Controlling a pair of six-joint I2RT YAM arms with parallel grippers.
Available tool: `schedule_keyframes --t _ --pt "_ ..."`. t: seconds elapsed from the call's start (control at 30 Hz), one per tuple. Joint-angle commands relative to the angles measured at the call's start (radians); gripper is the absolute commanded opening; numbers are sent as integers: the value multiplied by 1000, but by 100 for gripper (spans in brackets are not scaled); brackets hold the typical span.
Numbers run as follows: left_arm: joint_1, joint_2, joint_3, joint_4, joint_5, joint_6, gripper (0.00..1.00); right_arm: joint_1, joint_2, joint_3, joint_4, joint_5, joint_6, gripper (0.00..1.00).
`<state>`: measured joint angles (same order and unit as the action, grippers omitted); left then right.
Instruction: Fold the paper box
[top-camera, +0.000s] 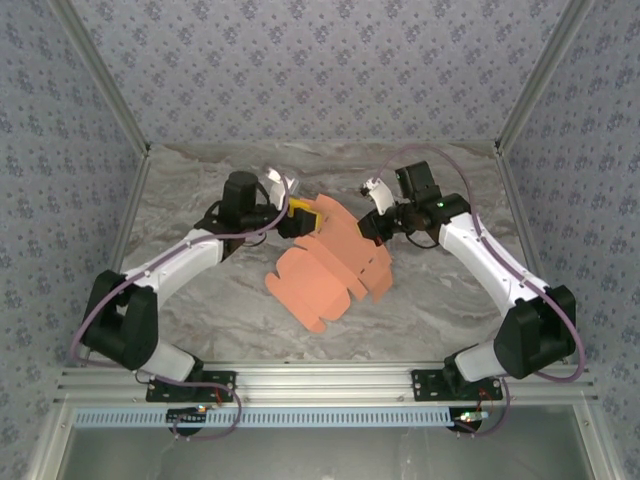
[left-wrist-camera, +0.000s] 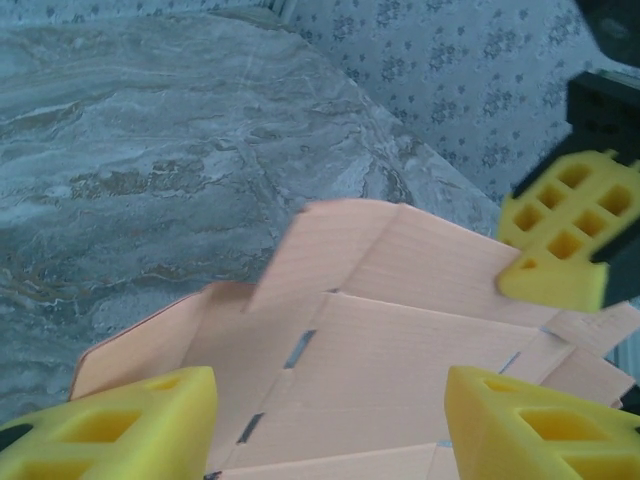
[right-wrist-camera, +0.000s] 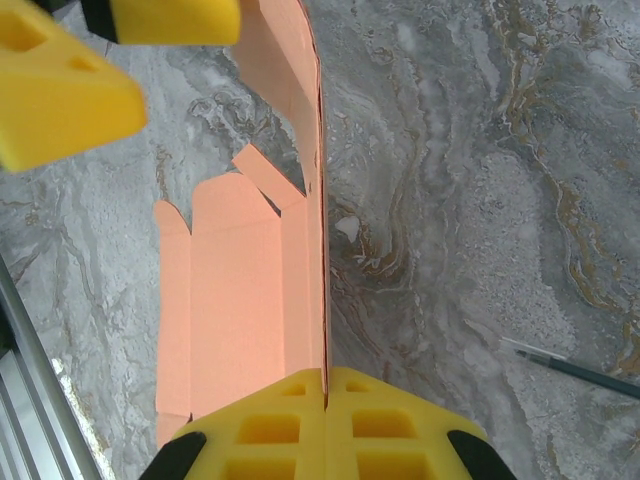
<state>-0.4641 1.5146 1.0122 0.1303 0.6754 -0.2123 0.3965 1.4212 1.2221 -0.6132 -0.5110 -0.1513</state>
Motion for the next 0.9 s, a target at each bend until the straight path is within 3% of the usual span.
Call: schedule_keyframes --t 0.0,0.27,0.57,0.87 --pt "5 27 65 14 66 -33 62 7 -15 30 -12 -6 -25 0" --pt "4 82 135 22 123 -34 63 10 -9 29 -10 -16 -30 0" --pt "-38 60 114 20 227 39 57 2 18 49 -5 5 17 0" --pt "-92 66 77 37 225 61 57 0 43 58 37 -14 71 0"
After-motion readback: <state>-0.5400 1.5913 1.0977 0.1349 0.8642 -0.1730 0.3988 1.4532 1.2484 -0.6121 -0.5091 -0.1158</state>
